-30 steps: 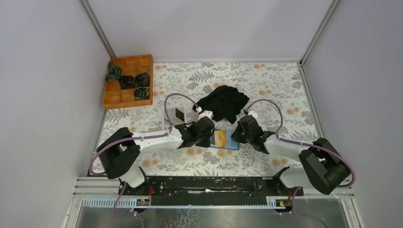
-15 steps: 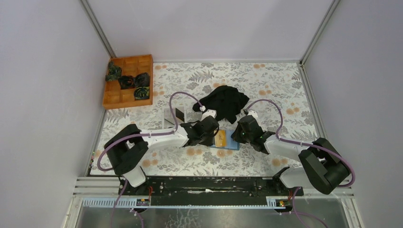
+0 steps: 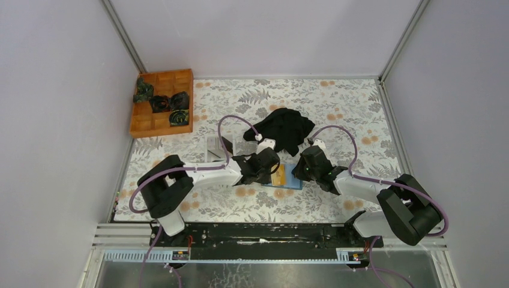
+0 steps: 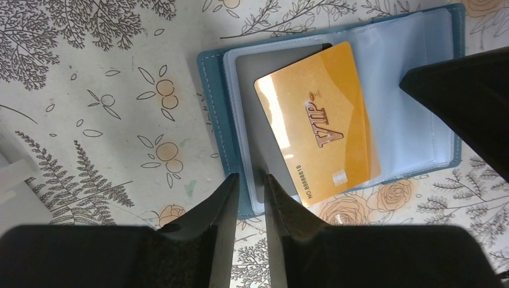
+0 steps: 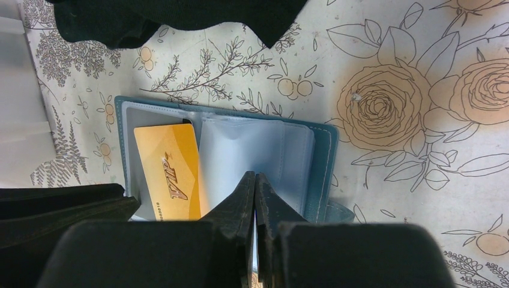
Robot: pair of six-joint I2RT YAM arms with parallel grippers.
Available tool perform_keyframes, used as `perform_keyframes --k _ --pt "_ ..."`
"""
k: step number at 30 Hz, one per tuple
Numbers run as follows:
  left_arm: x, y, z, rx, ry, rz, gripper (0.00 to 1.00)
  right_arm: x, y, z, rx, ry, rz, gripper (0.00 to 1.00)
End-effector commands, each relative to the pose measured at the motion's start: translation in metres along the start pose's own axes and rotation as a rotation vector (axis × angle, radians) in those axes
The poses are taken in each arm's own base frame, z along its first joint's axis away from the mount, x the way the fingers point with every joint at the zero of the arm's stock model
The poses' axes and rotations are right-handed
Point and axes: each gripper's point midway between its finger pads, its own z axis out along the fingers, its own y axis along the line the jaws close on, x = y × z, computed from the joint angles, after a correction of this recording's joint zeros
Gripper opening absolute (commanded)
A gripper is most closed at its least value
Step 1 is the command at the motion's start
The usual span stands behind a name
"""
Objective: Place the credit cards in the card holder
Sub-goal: Insert the credit card into the card holder.
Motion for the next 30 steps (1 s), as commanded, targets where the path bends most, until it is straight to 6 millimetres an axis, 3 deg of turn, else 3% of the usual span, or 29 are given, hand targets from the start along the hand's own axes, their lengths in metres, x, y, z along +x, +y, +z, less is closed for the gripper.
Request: perform_keyframes --k 1,30 --pt "-0.0241 -0.0065 0.0044 -0.016 -0.091 0.024 0.29 0.02 -0.022 0.001 0.067 0.062 -0.022 0.0" --pt "-0.0306 -0.0096 0.0131 -0.026 -0.12 0.023 0.36 0.0188 -0.0224 0.0011 0.069 0.064 -0.026 0.0"
